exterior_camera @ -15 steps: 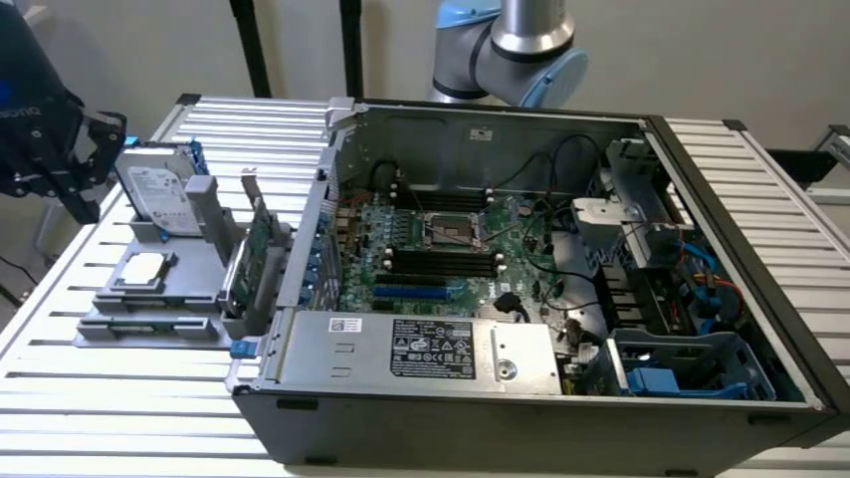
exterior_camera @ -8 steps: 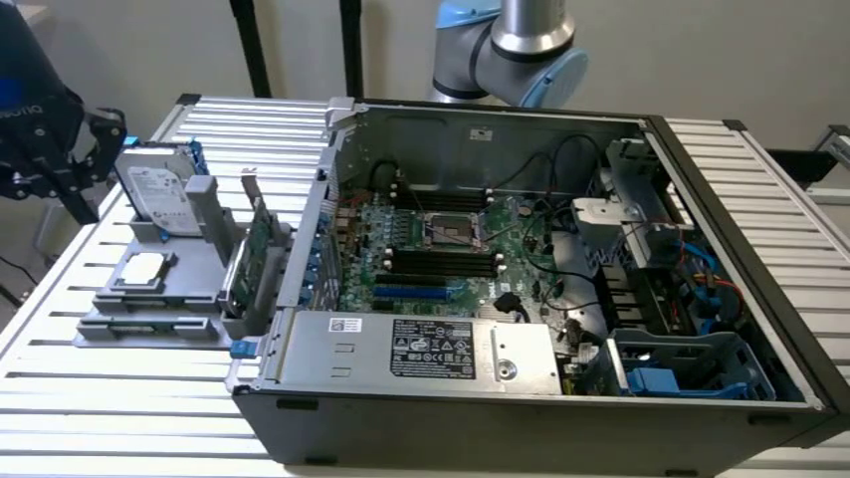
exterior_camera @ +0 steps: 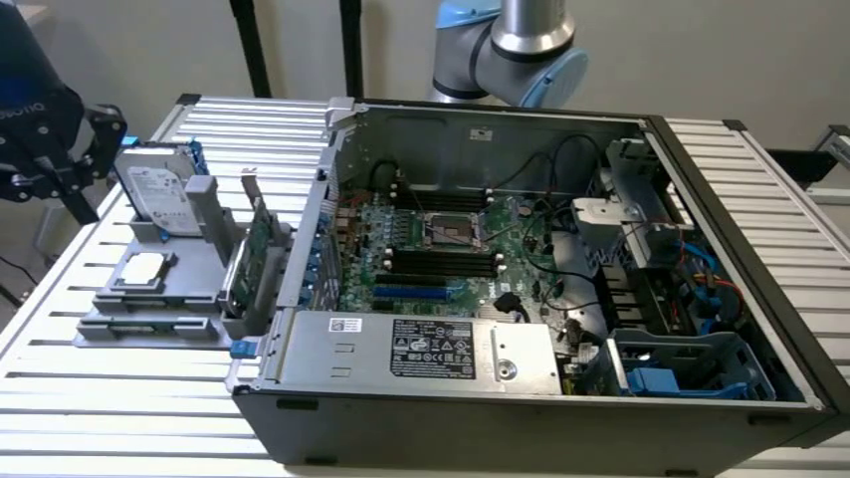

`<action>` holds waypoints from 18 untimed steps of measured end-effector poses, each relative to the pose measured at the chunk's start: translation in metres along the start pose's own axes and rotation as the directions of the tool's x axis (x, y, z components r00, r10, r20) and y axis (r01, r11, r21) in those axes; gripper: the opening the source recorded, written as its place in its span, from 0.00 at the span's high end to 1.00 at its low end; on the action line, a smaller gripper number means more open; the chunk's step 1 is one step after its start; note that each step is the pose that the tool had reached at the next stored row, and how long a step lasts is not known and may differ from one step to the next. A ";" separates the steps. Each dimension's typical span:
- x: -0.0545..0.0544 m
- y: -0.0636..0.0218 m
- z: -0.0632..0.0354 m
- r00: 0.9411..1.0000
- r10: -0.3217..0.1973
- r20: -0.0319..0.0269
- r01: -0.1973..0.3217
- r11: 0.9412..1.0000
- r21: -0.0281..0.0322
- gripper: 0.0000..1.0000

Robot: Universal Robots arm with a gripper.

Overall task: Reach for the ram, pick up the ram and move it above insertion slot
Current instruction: 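Pick up the ram and move it above insertion slot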

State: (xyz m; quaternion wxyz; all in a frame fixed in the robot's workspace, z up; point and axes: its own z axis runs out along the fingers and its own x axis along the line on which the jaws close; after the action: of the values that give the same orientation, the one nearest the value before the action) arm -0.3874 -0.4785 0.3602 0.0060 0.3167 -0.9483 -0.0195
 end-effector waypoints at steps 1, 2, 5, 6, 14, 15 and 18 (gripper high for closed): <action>0.000 0.0000 0.0000 1.000 -0.017 -0.001 0.017 1.000 0.000 0.89; 0.000 0.0000 0.0000 0.999 -0.035 -0.001 0.035 0.999 0.000 0.89; 0.000 0.0000 -0.0001 0.996 -0.088 -0.003 0.088 0.996 -0.001 0.89; 0.000 0.0000 -0.0001 0.994 -0.106 -0.004 0.106 0.994 -0.001 0.89; 0.000 0.0000 -0.0001 0.968 -0.249 -0.009 0.249 0.968 -0.003 0.89; 0.000 0.0000 -0.0001 0.964 -0.267 -0.010 0.267 0.964 -0.003 0.89; 0.000 0.0000 -0.0001 0.948 -0.318 -0.012 0.318 0.948 -0.003 0.89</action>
State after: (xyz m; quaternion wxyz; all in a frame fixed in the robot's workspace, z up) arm -0.3874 -0.4785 0.3603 0.0088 0.4656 -0.8847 -0.0190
